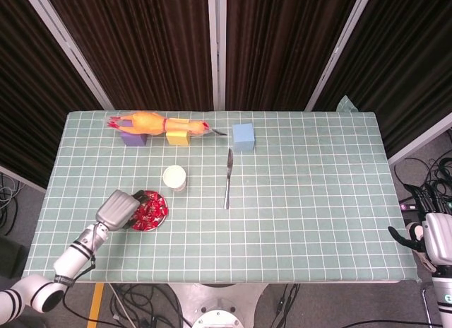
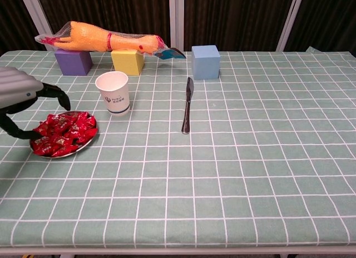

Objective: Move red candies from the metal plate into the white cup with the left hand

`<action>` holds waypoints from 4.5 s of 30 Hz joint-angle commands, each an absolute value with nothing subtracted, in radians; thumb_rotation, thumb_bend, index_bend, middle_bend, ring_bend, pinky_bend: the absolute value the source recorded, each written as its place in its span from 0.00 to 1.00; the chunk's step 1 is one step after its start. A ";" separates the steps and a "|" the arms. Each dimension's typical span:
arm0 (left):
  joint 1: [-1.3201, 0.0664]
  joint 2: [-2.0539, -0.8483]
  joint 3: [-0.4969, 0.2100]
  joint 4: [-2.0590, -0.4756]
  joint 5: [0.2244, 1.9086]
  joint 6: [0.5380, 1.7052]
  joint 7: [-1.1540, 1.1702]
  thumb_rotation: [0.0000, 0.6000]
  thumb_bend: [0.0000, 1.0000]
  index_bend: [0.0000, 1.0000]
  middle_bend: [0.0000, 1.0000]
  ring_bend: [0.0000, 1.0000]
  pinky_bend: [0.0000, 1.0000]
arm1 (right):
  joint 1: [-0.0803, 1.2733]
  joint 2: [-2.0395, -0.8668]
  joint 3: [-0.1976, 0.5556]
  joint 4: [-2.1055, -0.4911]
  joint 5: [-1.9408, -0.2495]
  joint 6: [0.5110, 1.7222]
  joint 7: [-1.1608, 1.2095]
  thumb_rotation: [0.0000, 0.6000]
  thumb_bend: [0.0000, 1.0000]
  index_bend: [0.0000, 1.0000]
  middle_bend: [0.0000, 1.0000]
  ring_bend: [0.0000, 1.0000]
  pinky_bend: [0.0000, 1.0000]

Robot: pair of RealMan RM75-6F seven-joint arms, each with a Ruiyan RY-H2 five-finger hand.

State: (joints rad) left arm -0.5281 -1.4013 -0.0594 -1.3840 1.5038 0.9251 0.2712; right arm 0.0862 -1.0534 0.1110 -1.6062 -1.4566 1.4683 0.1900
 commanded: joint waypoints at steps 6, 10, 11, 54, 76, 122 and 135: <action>-0.561 -1.462 -0.065 -1.350 1.392 0.858 0.353 1.00 0.24 0.34 0.37 0.80 1.00 | 0.089 -1.053 0.110 -1.607 -1.456 1.461 0.193 1.00 0.12 0.12 0.15 0.00 0.14; -0.571 -1.483 -0.065 -1.331 1.359 0.846 0.370 1.00 0.23 0.35 0.37 0.81 1.00 | 0.089 -1.052 0.110 -1.608 -1.455 1.461 0.192 1.00 0.12 0.12 0.15 0.00 0.14; -0.573 -1.490 -0.065 -1.322 1.354 0.848 0.375 1.00 0.24 0.37 0.38 0.82 1.00 | 0.089 -1.052 0.110 -1.607 -1.455 1.461 0.194 1.00 0.12 0.12 0.15 0.00 0.14; -0.839 -1.482 -0.237 -1.303 1.279 0.773 0.274 1.00 0.56 0.72 0.75 0.97 1.00 | 0.081 -1.045 0.109 -1.596 -1.447 1.465 0.213 1.00 0.12 0.12 0.16 0.01 0.20; -0.942 -1.493 -0.190 -1.271 1.095 0.671 0.402 0.98 0.55 0.48 0.51 0.93 1.00 | 0.081 -1.052 0.114 -1.585 -1.427 1.452 0.216 1.00 0.12 0.12 0.16 0.03 0.23; -0.654 -1.439 0.056 -1.451 1.420 1.034 0.332 1.00 0.31 0.36 0.38 0.88 1.00 | 0.083 -1.049 0.109 -1.585 -1.454 1.459 0.229 1.00 0.12 0.12 0.17 0.03 0.29; -0.650 -1.511 0.048 -1.355 1.373 0.957 0.367 1.00 0.31 0.36 0.38 0.88 1.00 | 0.085 -1.045 0.108 -1.593 -1.454 1.455 0.223 1.00 0.11 0.12 0.17 0.03 0.31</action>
State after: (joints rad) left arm -0.6506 -1.5055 0.0479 -1.3620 1.3715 0.9612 0.3660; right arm 0.0846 -1.0448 0.1080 -1.5935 -1.4543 1.4553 0.2233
